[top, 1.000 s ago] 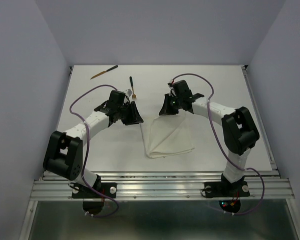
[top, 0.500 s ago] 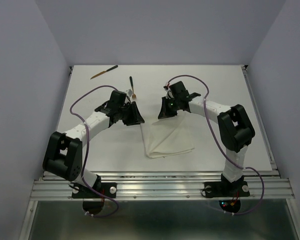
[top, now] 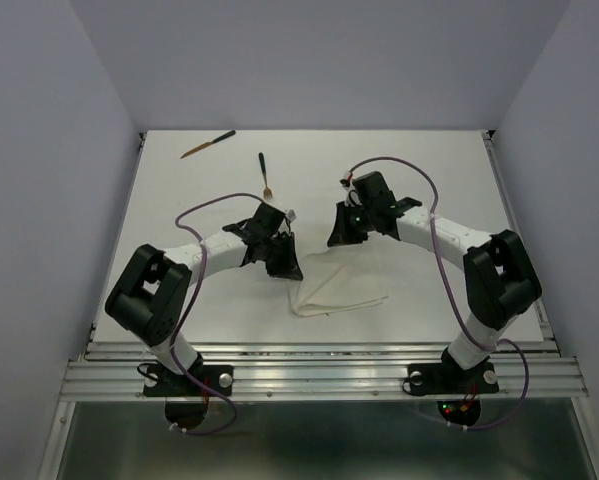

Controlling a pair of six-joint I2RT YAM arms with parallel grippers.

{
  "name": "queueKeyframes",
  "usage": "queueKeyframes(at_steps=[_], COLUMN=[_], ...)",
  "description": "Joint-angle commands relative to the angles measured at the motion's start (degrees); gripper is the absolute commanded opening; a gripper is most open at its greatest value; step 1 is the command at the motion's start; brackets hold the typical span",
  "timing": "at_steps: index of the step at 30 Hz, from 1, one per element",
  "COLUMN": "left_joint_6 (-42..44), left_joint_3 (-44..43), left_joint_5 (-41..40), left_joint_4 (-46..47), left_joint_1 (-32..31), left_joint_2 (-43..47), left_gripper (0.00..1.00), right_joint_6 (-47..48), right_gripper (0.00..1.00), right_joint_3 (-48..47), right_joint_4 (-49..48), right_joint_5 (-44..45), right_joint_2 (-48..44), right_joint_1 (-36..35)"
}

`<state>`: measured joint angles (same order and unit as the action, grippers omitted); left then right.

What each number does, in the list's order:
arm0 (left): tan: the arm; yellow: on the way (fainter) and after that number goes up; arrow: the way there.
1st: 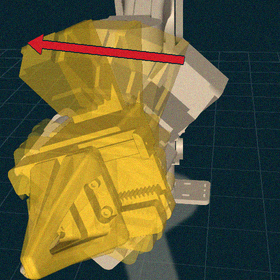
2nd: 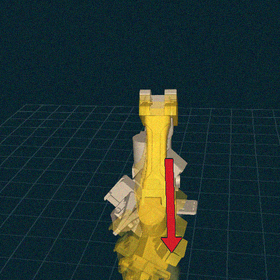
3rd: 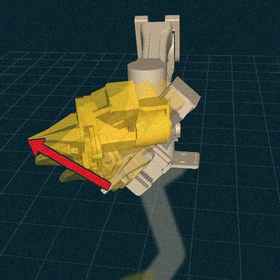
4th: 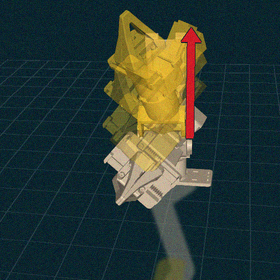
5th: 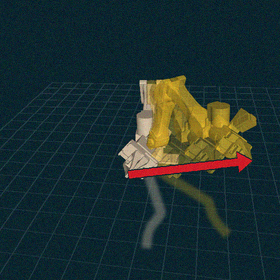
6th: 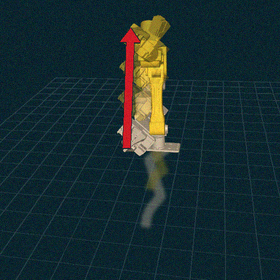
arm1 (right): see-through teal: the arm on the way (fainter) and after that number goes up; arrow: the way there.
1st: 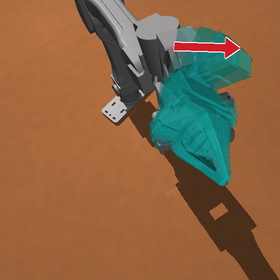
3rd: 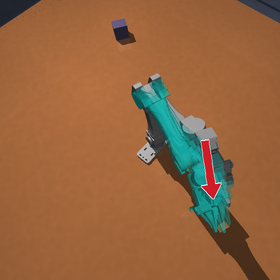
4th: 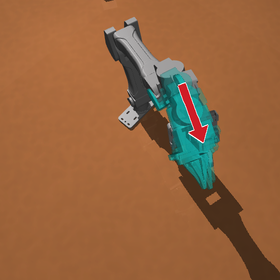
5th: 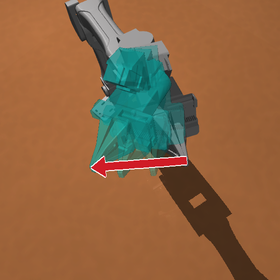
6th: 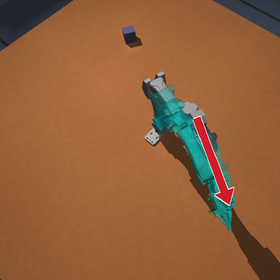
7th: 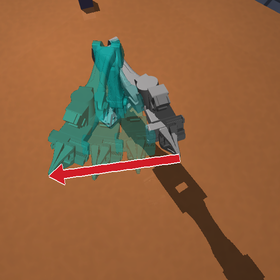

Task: Fold the napkin into a case and place the utensils inside
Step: Pick up the top corner of the square-folded napkin from the center of the board.

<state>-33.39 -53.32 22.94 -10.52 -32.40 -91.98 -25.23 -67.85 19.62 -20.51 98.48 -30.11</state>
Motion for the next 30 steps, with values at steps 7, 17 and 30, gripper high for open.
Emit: queueKeyframes(at_steps=[7,17,30], left_joint_6=[-2.2,-1.0,2.4], left_joint_3=[4.5,6.5,8.1], left_joint_5=[-1.7,-1.7,0.4], left_joint_4=[-2.0,-4.4,-5.9], left_joint_1=[-2.7,-2.8,-4.4], left_joint_2=[5.2,7.7,5.6], left_gripper=[0.0,0.0,0.0], right_joint_6=[1.7,2.7,2.6], right_gripper=[0.01,0.01,0.01], right_joint_3=[3.2,3.3,6.9], right_joint_4=[0.2,1.9,2.3], right_joint_5=[1.4,0.7,2.8], right_joint_2=[-6.3,-6.9,-10.7], right_joint_1=[-0.6,-0.6,-0.6])
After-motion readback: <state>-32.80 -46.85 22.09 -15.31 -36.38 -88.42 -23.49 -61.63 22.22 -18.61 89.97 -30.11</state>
